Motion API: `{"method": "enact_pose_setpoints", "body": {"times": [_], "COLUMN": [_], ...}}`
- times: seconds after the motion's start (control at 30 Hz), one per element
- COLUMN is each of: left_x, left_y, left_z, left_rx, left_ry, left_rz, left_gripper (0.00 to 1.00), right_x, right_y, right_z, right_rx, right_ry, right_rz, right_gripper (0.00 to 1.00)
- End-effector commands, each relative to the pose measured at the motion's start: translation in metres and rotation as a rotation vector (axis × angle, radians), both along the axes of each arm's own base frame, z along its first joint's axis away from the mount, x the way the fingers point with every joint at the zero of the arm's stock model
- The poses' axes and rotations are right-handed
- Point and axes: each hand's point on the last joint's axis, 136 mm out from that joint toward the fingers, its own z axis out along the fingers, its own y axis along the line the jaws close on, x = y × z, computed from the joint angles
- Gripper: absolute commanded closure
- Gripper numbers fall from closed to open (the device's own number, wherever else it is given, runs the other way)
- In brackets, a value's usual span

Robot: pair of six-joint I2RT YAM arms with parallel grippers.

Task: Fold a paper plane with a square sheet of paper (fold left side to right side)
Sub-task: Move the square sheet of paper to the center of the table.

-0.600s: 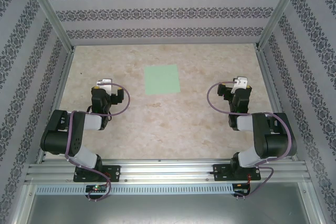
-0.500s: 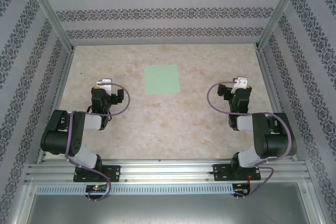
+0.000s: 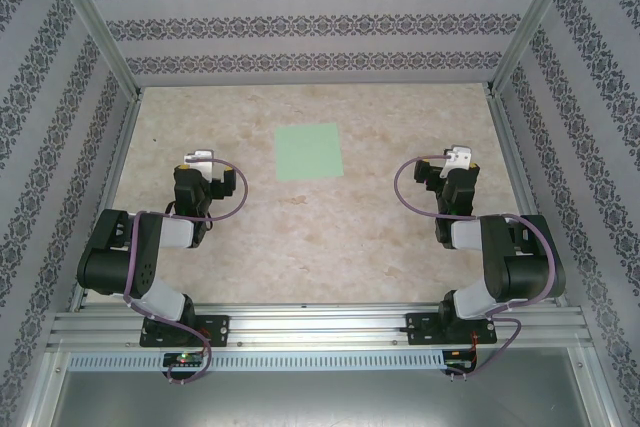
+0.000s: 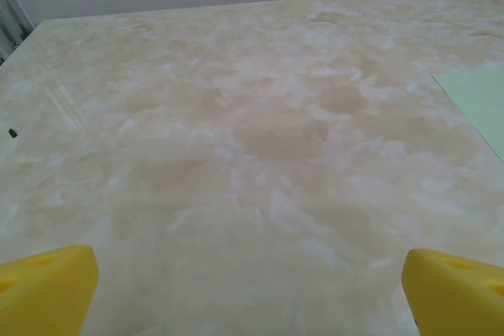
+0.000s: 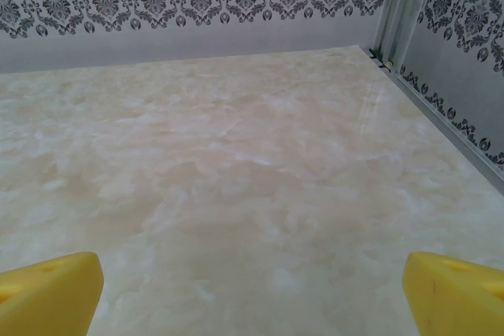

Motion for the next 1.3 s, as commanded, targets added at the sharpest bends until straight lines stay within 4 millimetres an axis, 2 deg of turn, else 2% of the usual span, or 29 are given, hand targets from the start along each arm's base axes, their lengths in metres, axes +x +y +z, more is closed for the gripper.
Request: {"method": "enact_pose_setpoints", "body": {"times": [0.0,0.1,0.13,0.27,0.37,0.5,0.67,0.77,0.9,1.0,1.27], "left_x": [0.005,0.001,-0.002,-0.014,-0.014,-0.002,0.023,0.041,0.062,0.073,0.084], "left_y": [0.002,-0.002,-0.003,-0.010,-0.022,-0.063,-0.127,-0.161,-0.205,-0.230,-0.267], "left_z": [0.018,0.040,0.048,0.080,0.083,0.073,0.058,0.051,0.033,0.013,-0.030], "left_rx": [0.012,0.004,-0.012,-0.158,-0.343,-0.456,-0.391,-0.335,-0.303,-0.302,-0.303], "left_ry": [-0.064,-0.037,-0.017,0.041,0.137,0.304,0.473,0.532,0.599,0.650,0.743], "left_rz": [-0.006,-0.024,-0.022,-0.013,0.007,-0.072,-0.167,-0.199,-0.260,-0.290,-0.342], "left_gripper": [0.00,0.00,0.00,0.00,0.00,0.00,0.00,0.00,0.00,0.00,0.00], "right_x": [0.006,0.007,0.007,0.008,0.011,0.009,-0.010,-0.027,-0.051,-0.068,-0.098], "right_y": [-0.001,-0.002,-0.003,-0.001,0.014,0.040,0.085,0.097,0.110,0.113,0.112], "right_z": [0.013,0.017,0.024,0.043,0.057,0.063,0.063,0.055,0.045,0.041,0.039], "right_rx": [-0.002,0.001,0.000,0.065,0.174,0.257,0.302,0.316,0.315,0.294,0.332], "right_ry": [-0.036,-0.022,-0.040,0.104,0.127,0.214,0.288,0.354,0.411,0.429,0.420], "right_rz": [0.010,0.008,0.002,-0.012,0.023,0.060,0.135,0.130,0.148,0.154,0.152], "right_gripper": [0.02,0.02,0.02,0.02,0.02,0.02,0.02,0.02,0.02,0.02,0.02]}}
